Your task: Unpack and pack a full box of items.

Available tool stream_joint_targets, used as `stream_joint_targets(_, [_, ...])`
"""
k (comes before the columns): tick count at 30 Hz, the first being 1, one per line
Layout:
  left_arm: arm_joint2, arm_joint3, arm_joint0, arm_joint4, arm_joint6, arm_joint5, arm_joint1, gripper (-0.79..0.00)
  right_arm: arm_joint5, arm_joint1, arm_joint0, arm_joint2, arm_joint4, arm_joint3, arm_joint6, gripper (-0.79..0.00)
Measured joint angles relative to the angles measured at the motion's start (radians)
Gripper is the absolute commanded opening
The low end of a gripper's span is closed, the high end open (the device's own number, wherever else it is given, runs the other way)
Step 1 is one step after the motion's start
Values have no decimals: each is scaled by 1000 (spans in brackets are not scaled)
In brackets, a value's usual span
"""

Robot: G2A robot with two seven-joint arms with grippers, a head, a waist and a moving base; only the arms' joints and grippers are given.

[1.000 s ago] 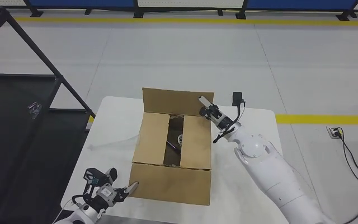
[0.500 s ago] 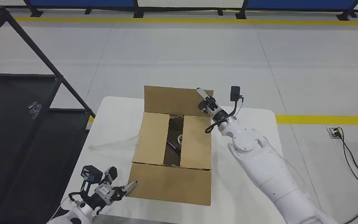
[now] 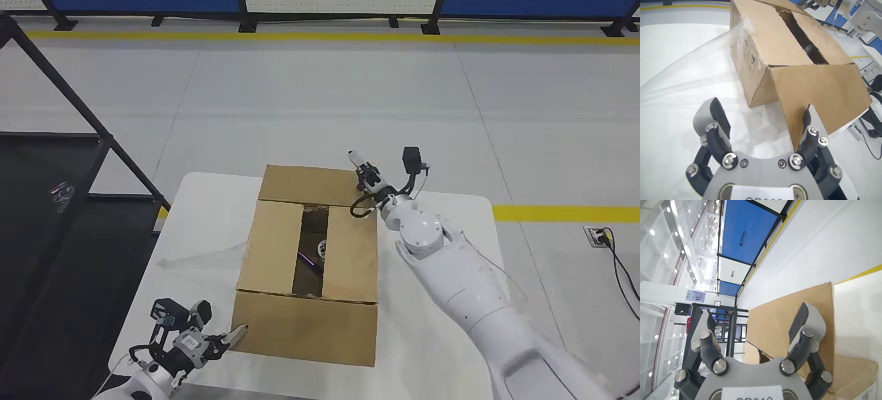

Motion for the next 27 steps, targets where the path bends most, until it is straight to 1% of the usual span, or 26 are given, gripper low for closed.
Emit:
stream_joint_targets(4, [9, 6, -5, 9, -6, 0, 1, 0, -22, -25, 19, -4, 10, 70, 20, 0])
stream_joint_targets(8, [15, 9, -11, 21, -12, 5, 2, 0, -22, -46, 40, -10, 6, 132, 72, 0])
stream_joint_targets(14, [26, 14, -20, 49, -15, 27, 2, 0, -15, -65, 66, -13, -21, 196, 124, 0])
stream_joint_targets(21, [29, 2, -16, 61, 6, 43, 2, 0, -30, -77, 86, 5, -31, 241, 123, 0])
stream_joint_targets(24, [28, -4, -14, 51, 28, 62, 1, 0, -99, -78, 83, 33, 2, 239, 98, 0])
stream_joint_targets(27, [15, -20, -5, 17, 55, 63, 0, 0, -213, -71, 73, 73, 55, 229, 131, 0])
